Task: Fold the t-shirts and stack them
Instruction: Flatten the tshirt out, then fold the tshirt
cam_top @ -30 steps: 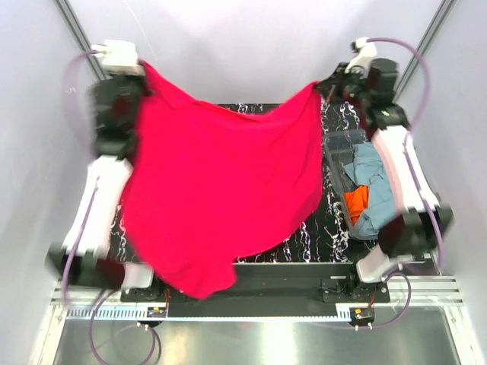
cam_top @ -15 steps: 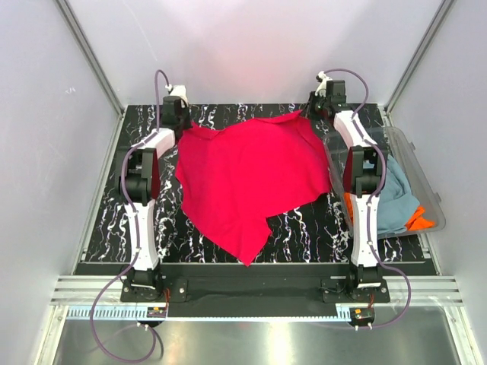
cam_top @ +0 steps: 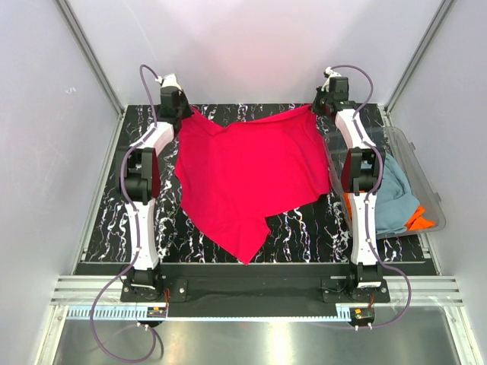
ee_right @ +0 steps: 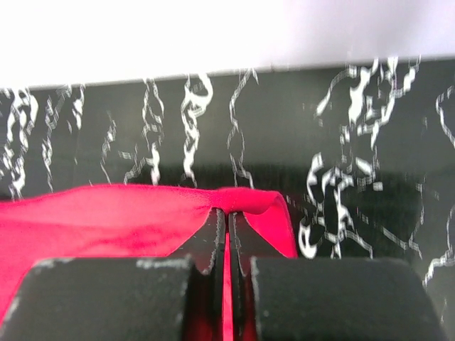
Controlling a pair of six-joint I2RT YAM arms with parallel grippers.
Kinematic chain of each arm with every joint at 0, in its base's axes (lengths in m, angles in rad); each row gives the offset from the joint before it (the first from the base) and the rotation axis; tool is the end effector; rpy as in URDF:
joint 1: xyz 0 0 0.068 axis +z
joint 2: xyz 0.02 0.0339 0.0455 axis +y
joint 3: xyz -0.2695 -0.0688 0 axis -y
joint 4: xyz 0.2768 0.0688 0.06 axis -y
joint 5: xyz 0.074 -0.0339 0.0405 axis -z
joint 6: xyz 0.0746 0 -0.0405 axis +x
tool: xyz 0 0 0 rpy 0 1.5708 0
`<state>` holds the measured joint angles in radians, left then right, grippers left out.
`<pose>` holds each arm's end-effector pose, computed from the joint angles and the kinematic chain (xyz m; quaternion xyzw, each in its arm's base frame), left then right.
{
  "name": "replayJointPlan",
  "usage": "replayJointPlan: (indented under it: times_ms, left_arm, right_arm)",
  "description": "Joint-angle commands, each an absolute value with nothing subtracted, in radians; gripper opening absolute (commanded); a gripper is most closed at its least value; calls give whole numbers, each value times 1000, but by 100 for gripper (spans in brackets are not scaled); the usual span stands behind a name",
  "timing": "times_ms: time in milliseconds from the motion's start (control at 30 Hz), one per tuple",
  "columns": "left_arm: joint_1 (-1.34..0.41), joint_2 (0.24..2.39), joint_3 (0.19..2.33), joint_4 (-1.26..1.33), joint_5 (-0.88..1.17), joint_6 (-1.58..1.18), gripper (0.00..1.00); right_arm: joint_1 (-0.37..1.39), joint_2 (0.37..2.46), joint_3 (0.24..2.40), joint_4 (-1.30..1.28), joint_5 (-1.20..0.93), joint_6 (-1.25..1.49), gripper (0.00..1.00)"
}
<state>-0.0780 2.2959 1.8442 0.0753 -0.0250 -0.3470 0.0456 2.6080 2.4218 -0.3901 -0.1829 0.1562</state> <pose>0.6104 -0.0458 0.1937 -0.1178 0.8184 -0.1085 0.5518 0.6574 0.0436 0.1780 0.0049 0.8763 0.1277 0.4645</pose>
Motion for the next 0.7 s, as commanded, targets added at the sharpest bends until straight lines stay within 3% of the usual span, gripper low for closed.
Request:
replayJointPlan:
  times_ms: [0,233,467,667]
  left_arm:
    - [-52,2260,1908,109,-54,-400,0]
    - [34,2256,1965,71,-37,-318,0]
    - [110,2333,2086,64,-6,-226,0]
    - [123,2444,2209,89,109,-309,0]
  right_arm:
    - [41,2666,2537,-367,-190,179,0]
    - [44,2717,2635,-362,-258,308,0]
    - [67,2689,2566,-361,-311,377,0]
    - [81,2637,2487,-362,-299,382,0]
